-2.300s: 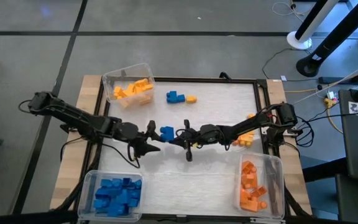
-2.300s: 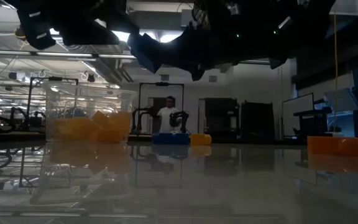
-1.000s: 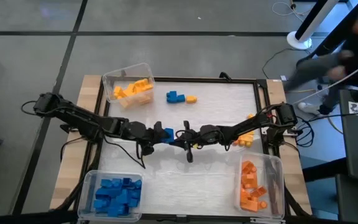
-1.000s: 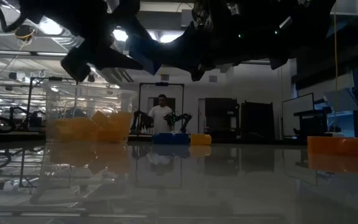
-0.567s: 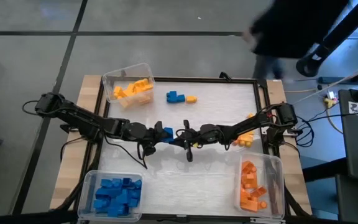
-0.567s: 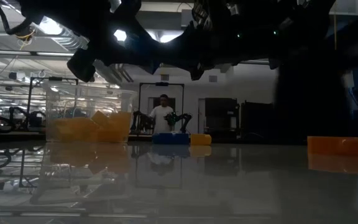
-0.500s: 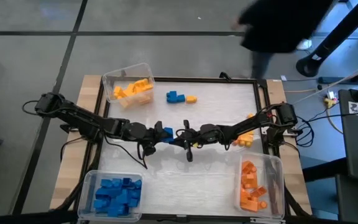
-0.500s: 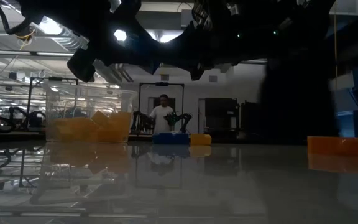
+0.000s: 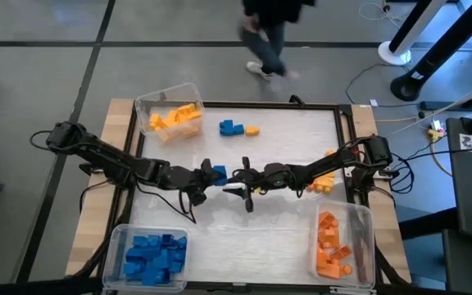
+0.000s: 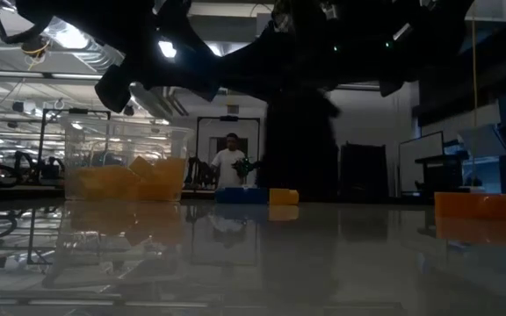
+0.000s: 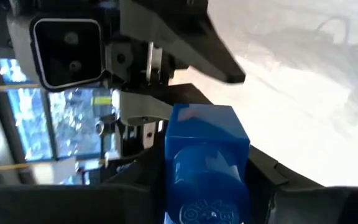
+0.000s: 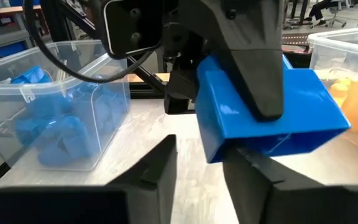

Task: Sort blocks
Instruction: Put the blue game piece into the bottom left transparent bin

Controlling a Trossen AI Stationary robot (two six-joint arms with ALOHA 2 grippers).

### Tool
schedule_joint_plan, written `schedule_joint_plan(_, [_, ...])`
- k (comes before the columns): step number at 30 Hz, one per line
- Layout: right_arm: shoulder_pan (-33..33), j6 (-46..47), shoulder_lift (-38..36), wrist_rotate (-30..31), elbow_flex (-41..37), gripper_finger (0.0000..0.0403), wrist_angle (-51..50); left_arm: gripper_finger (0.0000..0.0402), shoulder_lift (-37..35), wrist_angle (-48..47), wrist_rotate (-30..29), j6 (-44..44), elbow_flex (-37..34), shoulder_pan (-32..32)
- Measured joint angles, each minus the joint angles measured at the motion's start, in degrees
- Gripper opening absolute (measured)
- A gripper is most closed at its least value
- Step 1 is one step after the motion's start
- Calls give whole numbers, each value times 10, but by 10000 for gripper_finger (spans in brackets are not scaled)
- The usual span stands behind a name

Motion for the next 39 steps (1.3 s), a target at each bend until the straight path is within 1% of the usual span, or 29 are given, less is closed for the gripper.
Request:
schedule_joint_plan(3, [0,-5,0,1,1,144,1,123,-3,0,-48,0,0,-15])
schedule_joint_plan(7, [-4,-33,-2,0,1,157,3,124,-6,-1,-107,4,0,-39])
schedule_joint_plan(10, [-8,-36,-8,0,0,158,-10,124,-12,6,-152,3,1,-58])
schedule_joint_plan(14, [-15,-67,-32,-1,-1,159,-10,125,-24,5,-225,-2,1,-89])
schedule_joint_plan(19, [-24,-93,-58,8,0,159,-38,127,-51,5,-318,-33,1,-135])
schedule_joint_plan(26, [-28,-93,-66,11,0,159,-40,128,-107,5,-388,-87,1,-222])
schedule_joint_plan(29, [-27,-93,-66,11,0,159,-48,128,-135,5,-397,-151,1,-270])
schedule_joint_plan(33, [-26,-93,-66,11,-1,159,-46,128,-169,2,-389,-304,1,-341])
schedule_joint_plan(35, [-26,-93,-66,11,-1,159,-48,128,-182,-5,-362,-377,1,-379])
schedule_joint_plan(39, [-26,-93,-66,11,-1,159,-47,129,-203,-36,-256,-517,1,-448])
